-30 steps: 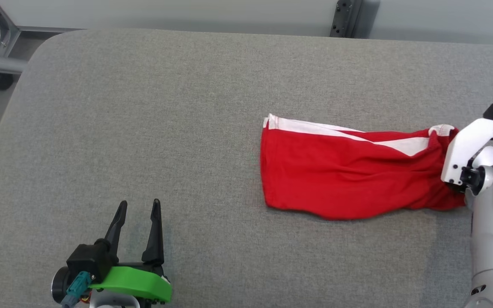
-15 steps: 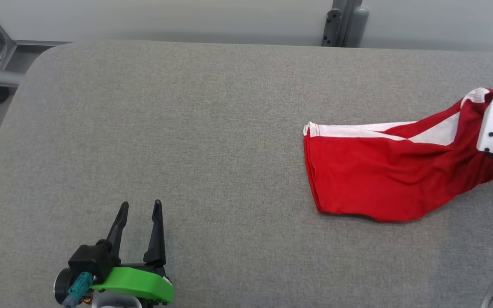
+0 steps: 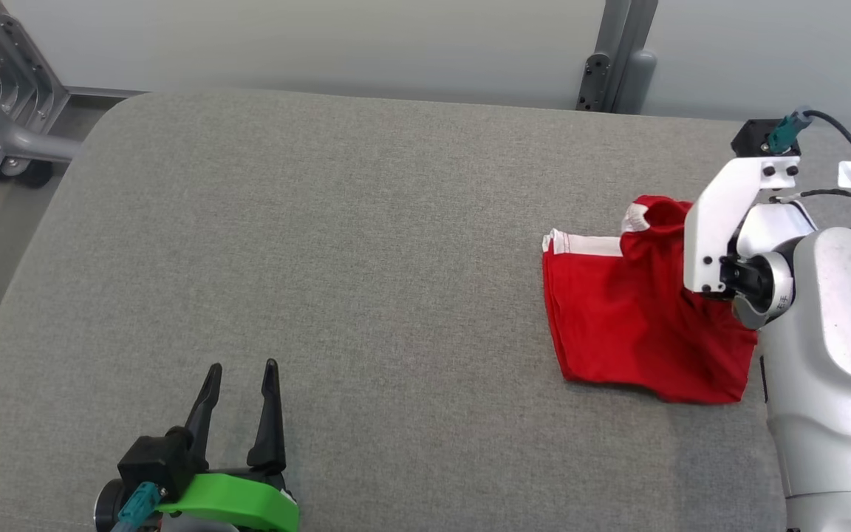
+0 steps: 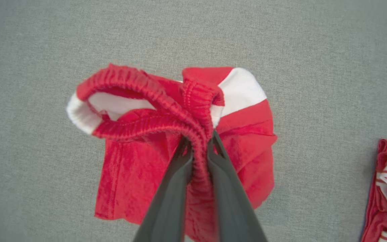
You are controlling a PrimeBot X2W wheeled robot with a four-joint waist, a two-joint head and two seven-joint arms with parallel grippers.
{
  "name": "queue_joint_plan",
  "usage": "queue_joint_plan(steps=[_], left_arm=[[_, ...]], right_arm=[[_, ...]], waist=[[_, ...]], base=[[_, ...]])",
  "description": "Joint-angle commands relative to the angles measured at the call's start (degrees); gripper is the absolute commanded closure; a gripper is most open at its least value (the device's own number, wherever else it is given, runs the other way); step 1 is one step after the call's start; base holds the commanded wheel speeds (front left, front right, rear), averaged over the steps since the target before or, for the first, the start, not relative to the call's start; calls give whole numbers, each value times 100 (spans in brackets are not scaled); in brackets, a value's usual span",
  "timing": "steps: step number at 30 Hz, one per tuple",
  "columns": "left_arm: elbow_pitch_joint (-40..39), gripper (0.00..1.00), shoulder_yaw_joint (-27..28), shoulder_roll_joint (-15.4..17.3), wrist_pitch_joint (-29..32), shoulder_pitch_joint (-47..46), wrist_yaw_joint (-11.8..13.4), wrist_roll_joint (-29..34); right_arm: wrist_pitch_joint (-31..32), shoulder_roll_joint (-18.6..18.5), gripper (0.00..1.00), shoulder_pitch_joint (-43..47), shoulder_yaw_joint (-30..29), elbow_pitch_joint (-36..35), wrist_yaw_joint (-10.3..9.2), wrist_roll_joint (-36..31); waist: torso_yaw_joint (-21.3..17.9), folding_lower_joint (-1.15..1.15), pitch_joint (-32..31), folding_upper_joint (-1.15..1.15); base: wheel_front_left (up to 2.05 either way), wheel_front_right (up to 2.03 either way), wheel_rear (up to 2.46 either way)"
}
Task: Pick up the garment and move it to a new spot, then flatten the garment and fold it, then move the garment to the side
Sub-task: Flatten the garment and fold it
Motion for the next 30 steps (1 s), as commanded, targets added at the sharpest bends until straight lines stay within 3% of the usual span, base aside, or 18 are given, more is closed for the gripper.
queue_joint_plan(steps=[1,19,20,27,30], left_arm=[[-25,0,-9,4,-14,32,10,-33],[3,0,-187,3,-14,-87,70,-166],[4,0,-185,3,-14,-81,80,-172],[48,0,-143,4,-14,21,74,-101],[49,0,-120,4,-14,76,68,-67]], right_arm=[[-12,21,100,87,67,-28,-8,64],[-774,107,100,-195,379,1226,-8,578],[-818,110,0,-225,389,1277,-8,668],[-1316,104,0,-575,314,1464,-7,1824],[-1717,102,0,-696,172,1447,-8,1945]], waist=[[40,0,34,0],[362,0,278,0],[361,0,271,0],[265,0,51,0],[192,0,-76,0]], base=[[0,0,0],[0,0,0],[0,0,0],[0,0,0],[0,0,0]])
